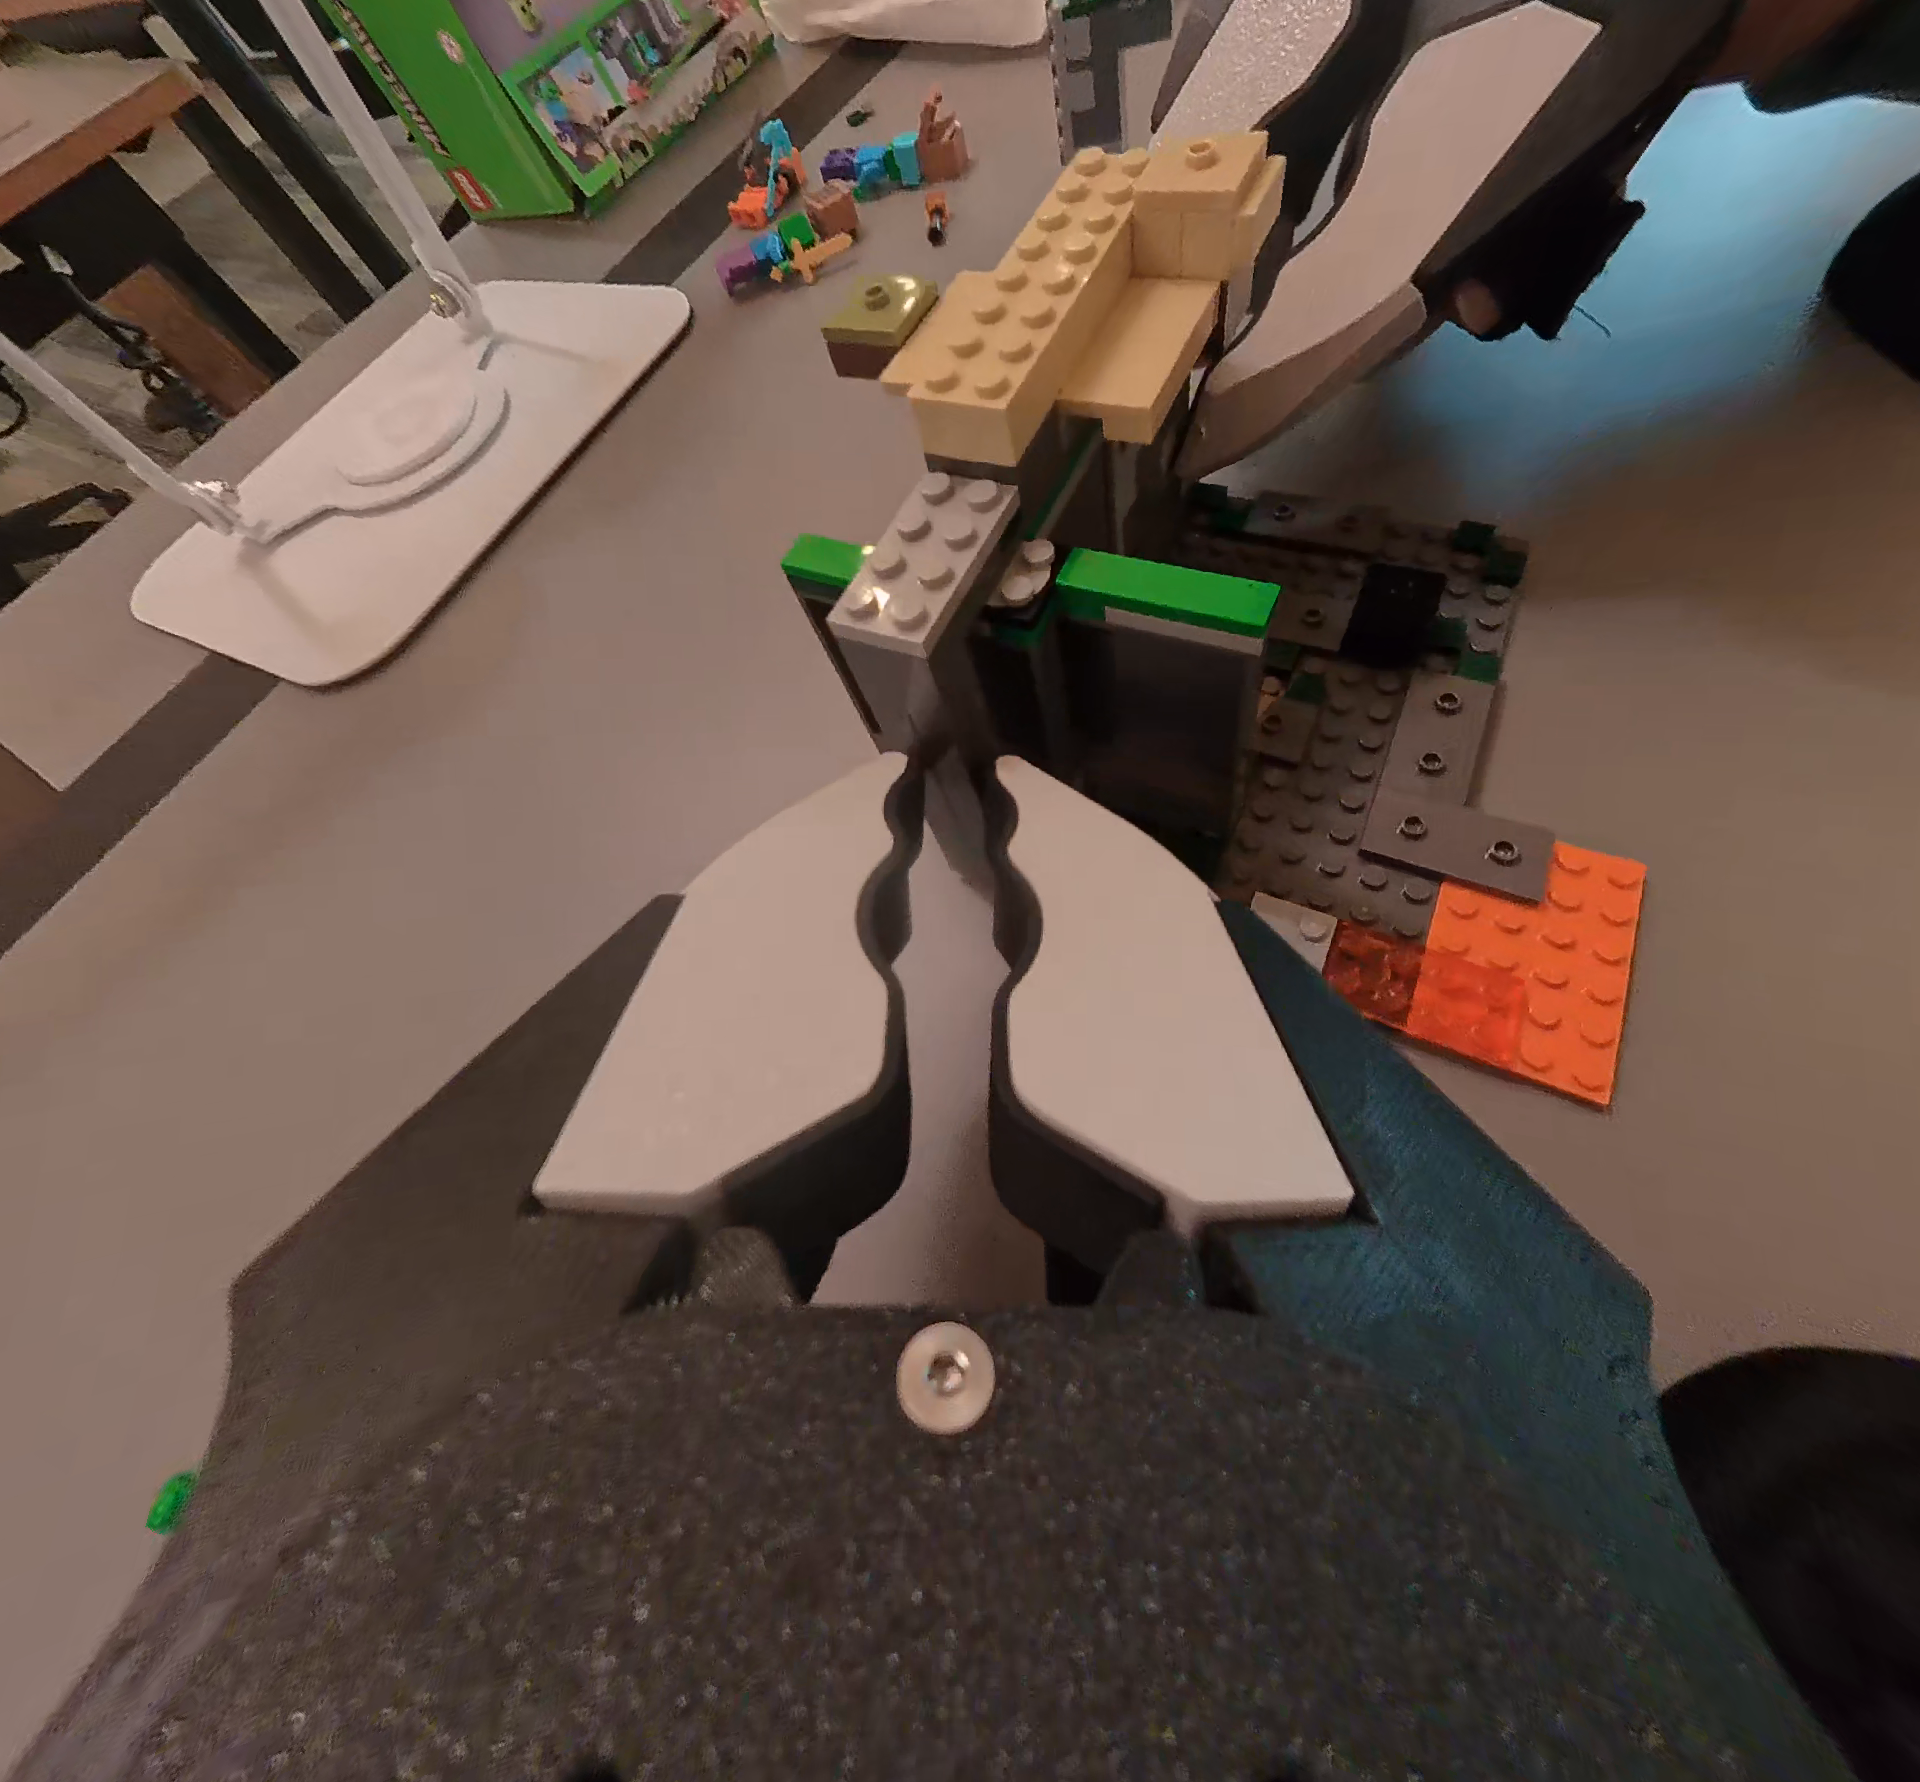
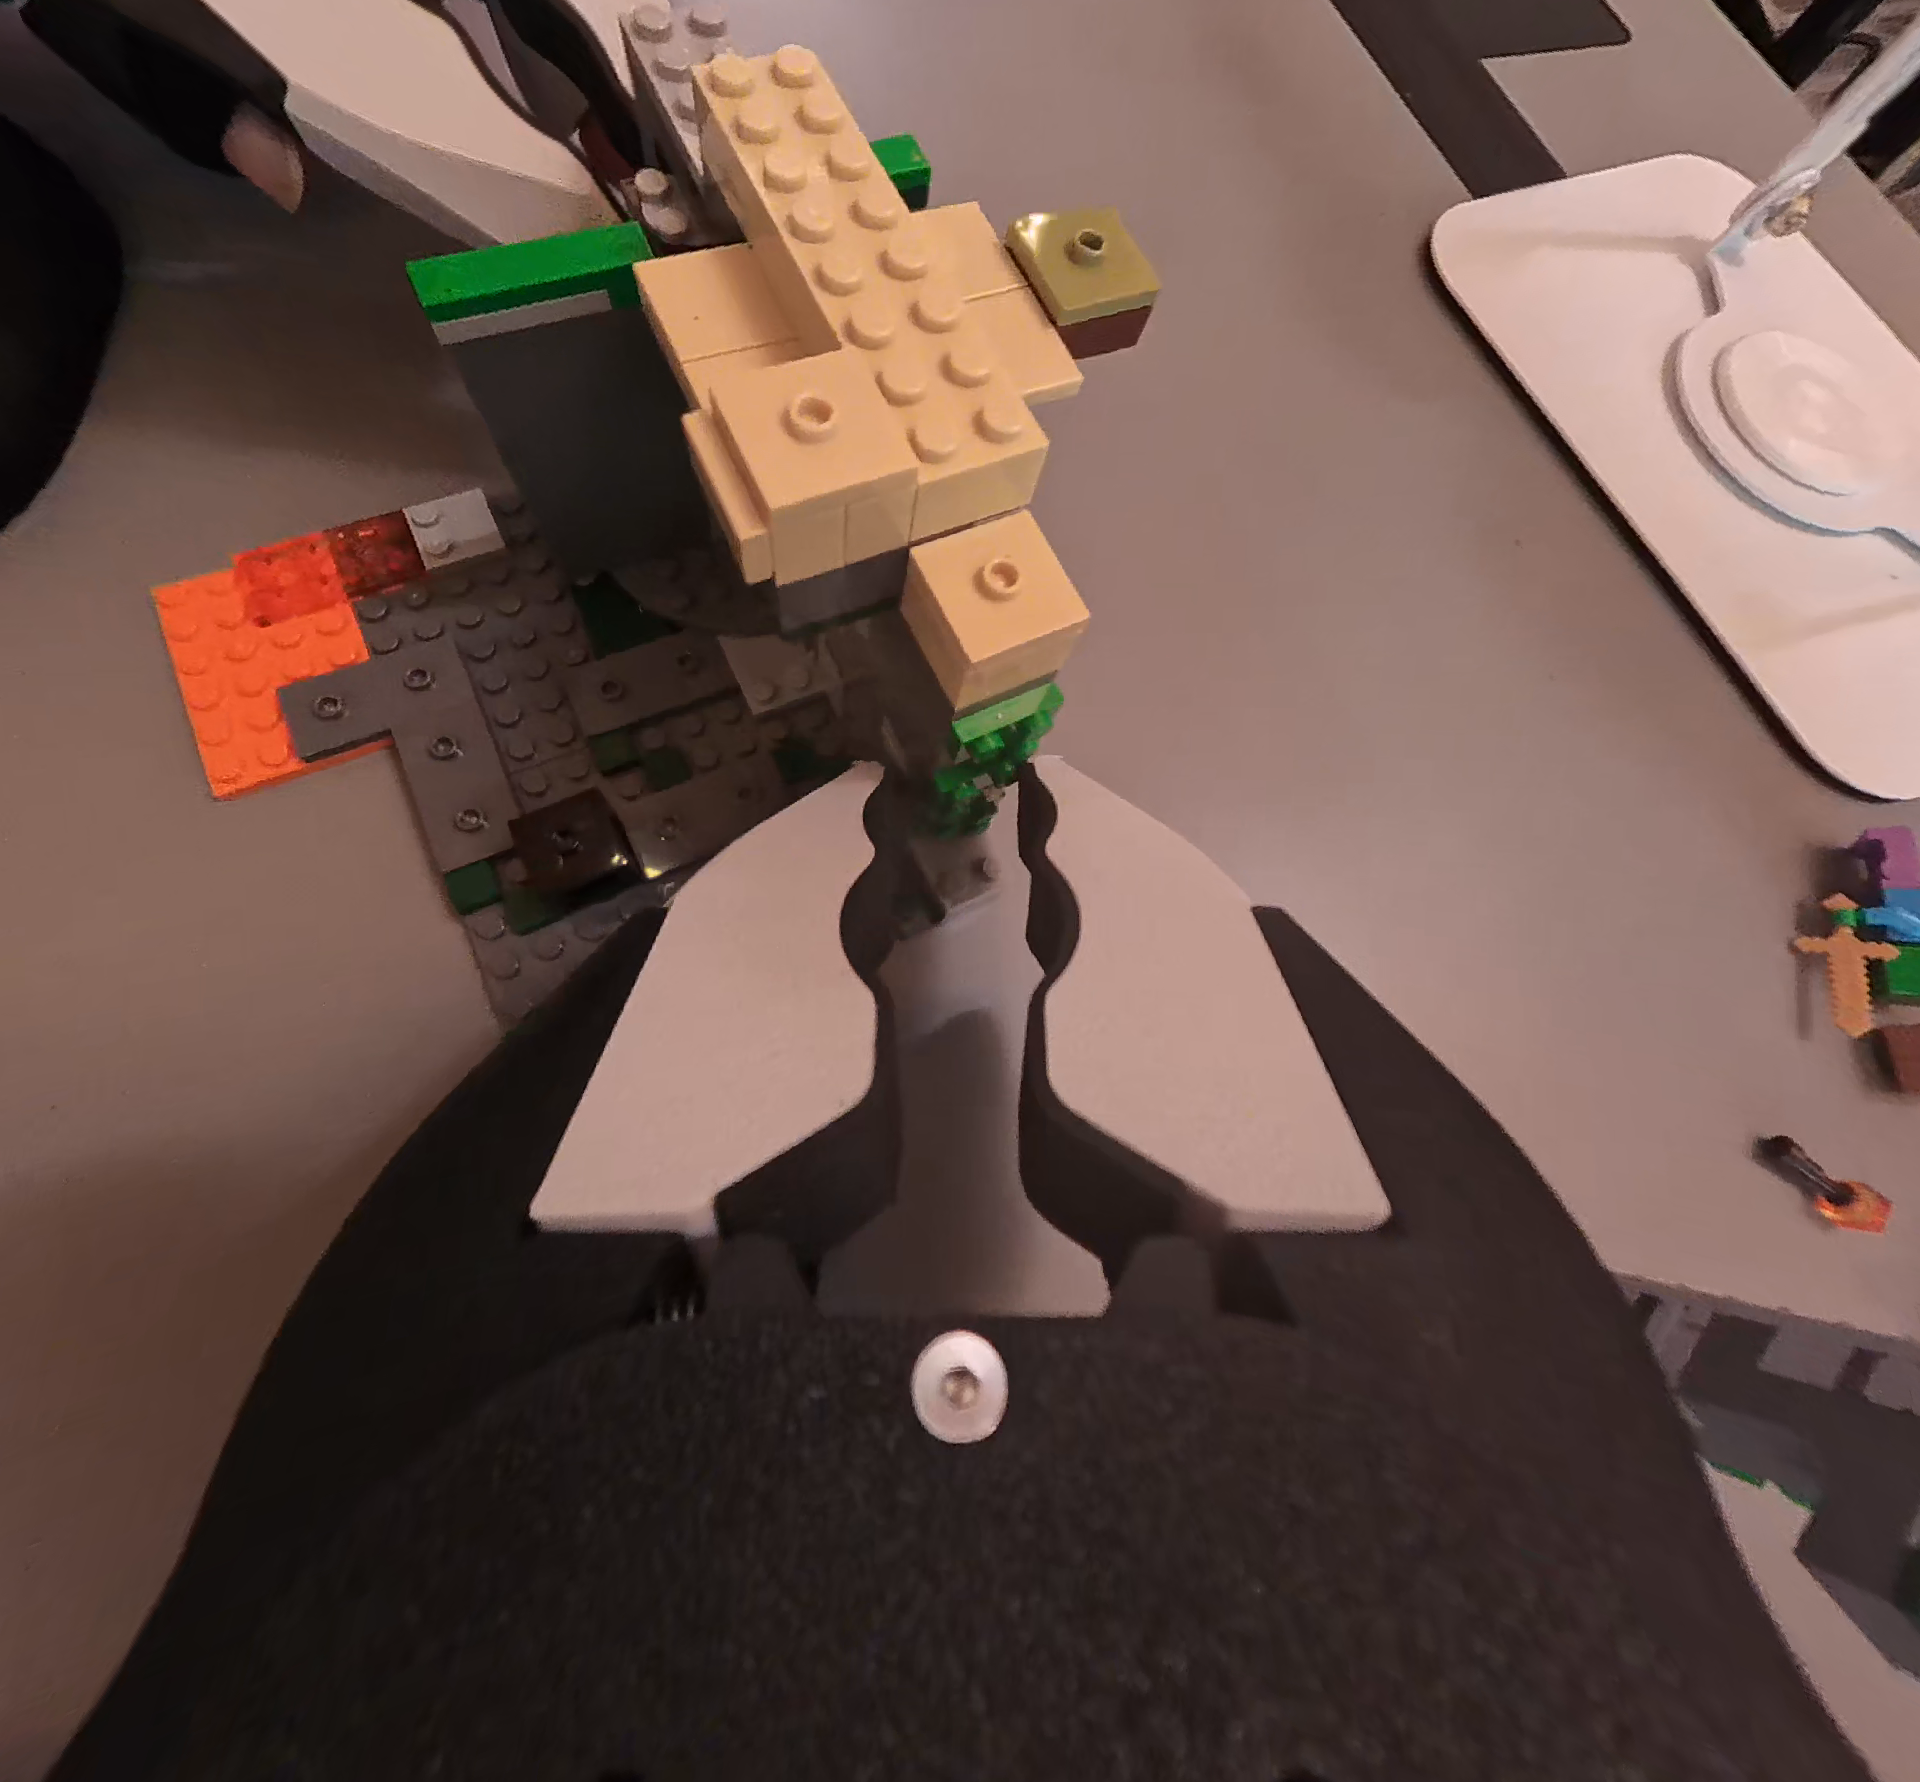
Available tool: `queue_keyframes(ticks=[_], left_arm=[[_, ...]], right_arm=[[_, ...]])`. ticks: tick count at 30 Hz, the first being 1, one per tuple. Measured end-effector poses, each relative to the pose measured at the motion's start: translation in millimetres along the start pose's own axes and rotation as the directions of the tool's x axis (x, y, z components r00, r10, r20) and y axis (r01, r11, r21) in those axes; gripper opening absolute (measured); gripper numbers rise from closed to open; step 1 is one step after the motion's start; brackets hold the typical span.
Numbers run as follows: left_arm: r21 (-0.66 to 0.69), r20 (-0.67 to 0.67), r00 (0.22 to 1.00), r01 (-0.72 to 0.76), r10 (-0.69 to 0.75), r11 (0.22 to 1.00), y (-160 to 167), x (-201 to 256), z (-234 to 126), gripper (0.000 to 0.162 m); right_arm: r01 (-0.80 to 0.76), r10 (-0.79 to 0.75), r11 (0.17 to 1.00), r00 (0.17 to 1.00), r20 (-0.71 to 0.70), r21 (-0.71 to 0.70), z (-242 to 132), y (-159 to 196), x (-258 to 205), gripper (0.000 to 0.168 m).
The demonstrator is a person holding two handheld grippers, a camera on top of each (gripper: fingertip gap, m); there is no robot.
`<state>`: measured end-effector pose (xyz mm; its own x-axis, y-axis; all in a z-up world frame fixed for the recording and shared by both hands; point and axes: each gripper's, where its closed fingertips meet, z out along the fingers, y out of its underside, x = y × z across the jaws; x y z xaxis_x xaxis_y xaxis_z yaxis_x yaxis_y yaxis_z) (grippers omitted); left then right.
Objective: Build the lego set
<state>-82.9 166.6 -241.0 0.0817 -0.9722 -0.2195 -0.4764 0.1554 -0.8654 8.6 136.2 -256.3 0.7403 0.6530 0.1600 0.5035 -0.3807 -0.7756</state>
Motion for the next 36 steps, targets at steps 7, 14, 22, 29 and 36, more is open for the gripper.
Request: queue_keyframes(ticks=[7, 14, 22, 29, 36], left_arm=[[0.001, 0.066, 0.998, 0.012, -0.012, 1.000, -13, -12, 14, 0.009], [-0.058, 0.106, 0.993, 0.048, -0.042, 0.997, -9, -24, 36, 0.011], [-0.034, 0.113, 0.993, 0.029, -0.025, 0.999, -11, -19, 37, 0.014], [0.035, 0.152, 0.988, 0.025, -0.030, 0.999, -19, -17, 21, 0.015], [0.116, 0.192, 0.981, -0.011, -0.011, 0.993, -37, -7, 3, 0.016]], right_arm=[[-0.081, 0.081, 0.997, 0.994, -0.067, 0.008, -7, -4, 20, 0.020], [-0.203, 0.195, 0.978, 0.972, -0.130, -0.055, 1, 8, 36, 0.022], [-0.204, 0.196, 0.979, 0.962, -0.191, -0.024, -3, 7, 42, 0.027], [-0.097, 0.106, 0.994, 0.977, -0.185, 0.057, -38, -3, 37, 0.028], [0.115, -0.115, 0.991, 0.993, -0.007, 0.073, -44, -5, -6, 0.026]])
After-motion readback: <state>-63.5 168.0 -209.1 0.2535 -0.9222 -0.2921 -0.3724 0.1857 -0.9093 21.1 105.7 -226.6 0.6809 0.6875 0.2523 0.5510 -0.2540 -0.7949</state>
